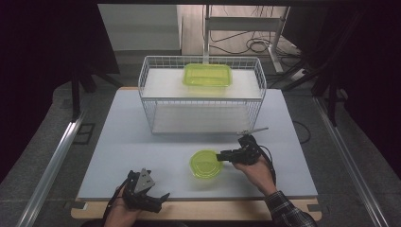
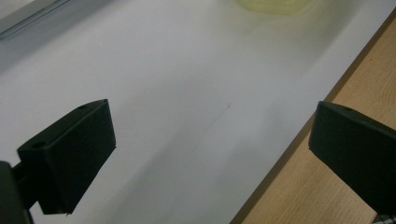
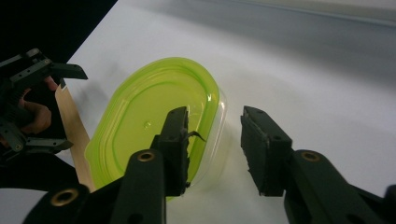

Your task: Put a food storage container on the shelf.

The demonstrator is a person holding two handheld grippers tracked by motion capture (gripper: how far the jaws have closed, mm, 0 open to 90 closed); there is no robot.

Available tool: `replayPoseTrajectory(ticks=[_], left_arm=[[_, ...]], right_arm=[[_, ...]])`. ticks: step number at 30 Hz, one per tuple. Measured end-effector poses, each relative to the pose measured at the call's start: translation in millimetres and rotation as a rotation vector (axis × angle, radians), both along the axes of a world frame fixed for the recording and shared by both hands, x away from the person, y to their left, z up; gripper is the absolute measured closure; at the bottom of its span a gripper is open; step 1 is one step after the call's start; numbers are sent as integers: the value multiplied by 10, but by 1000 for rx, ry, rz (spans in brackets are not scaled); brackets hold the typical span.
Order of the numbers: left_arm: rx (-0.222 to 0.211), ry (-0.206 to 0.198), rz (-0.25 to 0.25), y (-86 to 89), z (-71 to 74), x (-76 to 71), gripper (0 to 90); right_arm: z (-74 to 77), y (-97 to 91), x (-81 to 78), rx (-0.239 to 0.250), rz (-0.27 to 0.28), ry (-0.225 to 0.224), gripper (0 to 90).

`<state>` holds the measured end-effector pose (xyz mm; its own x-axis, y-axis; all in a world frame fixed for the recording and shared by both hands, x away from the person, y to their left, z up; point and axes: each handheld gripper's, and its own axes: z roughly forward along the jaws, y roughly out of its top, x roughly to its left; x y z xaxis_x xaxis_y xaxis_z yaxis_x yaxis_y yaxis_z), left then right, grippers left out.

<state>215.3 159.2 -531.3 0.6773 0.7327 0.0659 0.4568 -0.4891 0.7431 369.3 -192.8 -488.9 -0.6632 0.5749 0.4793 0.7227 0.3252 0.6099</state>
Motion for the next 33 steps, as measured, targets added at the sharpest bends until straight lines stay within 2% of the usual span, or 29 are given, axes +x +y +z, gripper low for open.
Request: replayPoseTrajectory(ticks=[5,9,12,16,21,24,26,29,33], left_arm=[[0,0,-1,0,0,0,4],[-1,0,-2,0,0,-1,4],[-1,-1,-1,0,2,-3,4],[0,-1,-3,-1,1,-2,4],[1,-1,-3,-1,2,-2,4],[0,-1,-3,-1,1,-2,4],[2,0,-4,-2,1,-1,4],[2,0,-4,-3,0,-1,4],[-1,-1,0,1,1,0,4]], right_arm=[[-46,29,44,17,13,56,714],[-55,26,71,48,25,119,788],[-48,27,70,54,36,142,799],[-44,11,69,98,45,179,811],[-23,-12,65,114,33,173,814],[-20,-42,75,148,25,189,814],[-4,-50,74,133,17,173,814],[-2,-69,81,160,9,182,815],[21,-83,86,173,-2,175,814]])
